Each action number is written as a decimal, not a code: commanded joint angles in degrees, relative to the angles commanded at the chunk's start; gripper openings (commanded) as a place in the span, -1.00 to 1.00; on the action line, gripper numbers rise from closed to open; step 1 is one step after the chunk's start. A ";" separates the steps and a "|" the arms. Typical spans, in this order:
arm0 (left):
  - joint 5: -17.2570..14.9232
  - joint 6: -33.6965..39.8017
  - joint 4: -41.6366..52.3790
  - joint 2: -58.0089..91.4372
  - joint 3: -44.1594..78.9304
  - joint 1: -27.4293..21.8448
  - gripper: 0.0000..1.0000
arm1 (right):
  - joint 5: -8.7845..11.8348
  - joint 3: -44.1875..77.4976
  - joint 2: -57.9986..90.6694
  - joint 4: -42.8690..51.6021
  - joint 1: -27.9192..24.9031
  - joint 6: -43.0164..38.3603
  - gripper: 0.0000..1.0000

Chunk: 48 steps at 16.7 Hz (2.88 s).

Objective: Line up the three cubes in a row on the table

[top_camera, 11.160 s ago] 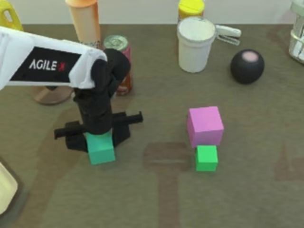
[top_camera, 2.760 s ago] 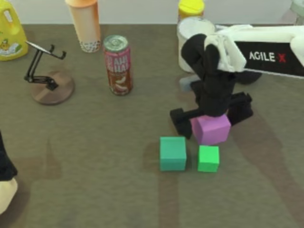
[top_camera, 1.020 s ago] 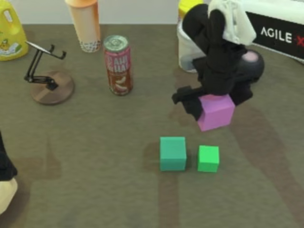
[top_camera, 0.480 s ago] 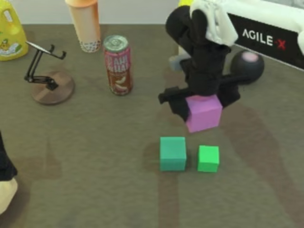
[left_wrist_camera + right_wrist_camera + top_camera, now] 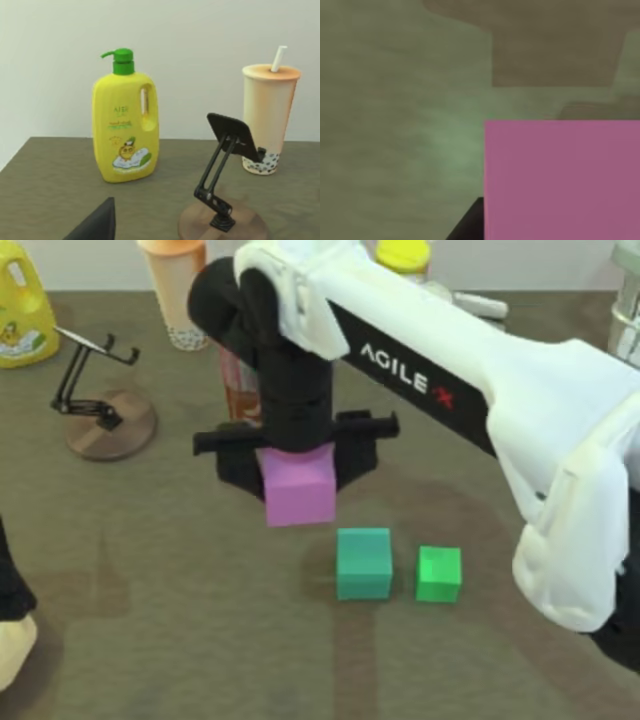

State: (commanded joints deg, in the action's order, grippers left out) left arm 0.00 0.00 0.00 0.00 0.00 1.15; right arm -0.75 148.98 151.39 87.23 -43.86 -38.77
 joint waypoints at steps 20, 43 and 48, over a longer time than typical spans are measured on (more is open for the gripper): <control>0.00 0.00 0.00 0.00 0.00 0.00 1.00 | -0.47 38.25 23.36 14.54 -7.40 -13.50 -1.00; 0.00 0.00 0.00 0.00 0.00 0.00 1.00 | -0.61 47.11 30.38 16.85 -7.37 -13.36 1.00; 0.00 0.00 0.00 0.00 0.00 0.00 1.00 | -0.61 47.11 30.38 16.85 -7.37 -13.36 1.00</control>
State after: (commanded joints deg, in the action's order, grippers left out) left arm 0.00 0.00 0.00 0.00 0.00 1.15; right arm -1.36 196.08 181.77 104.09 -51.23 -52.13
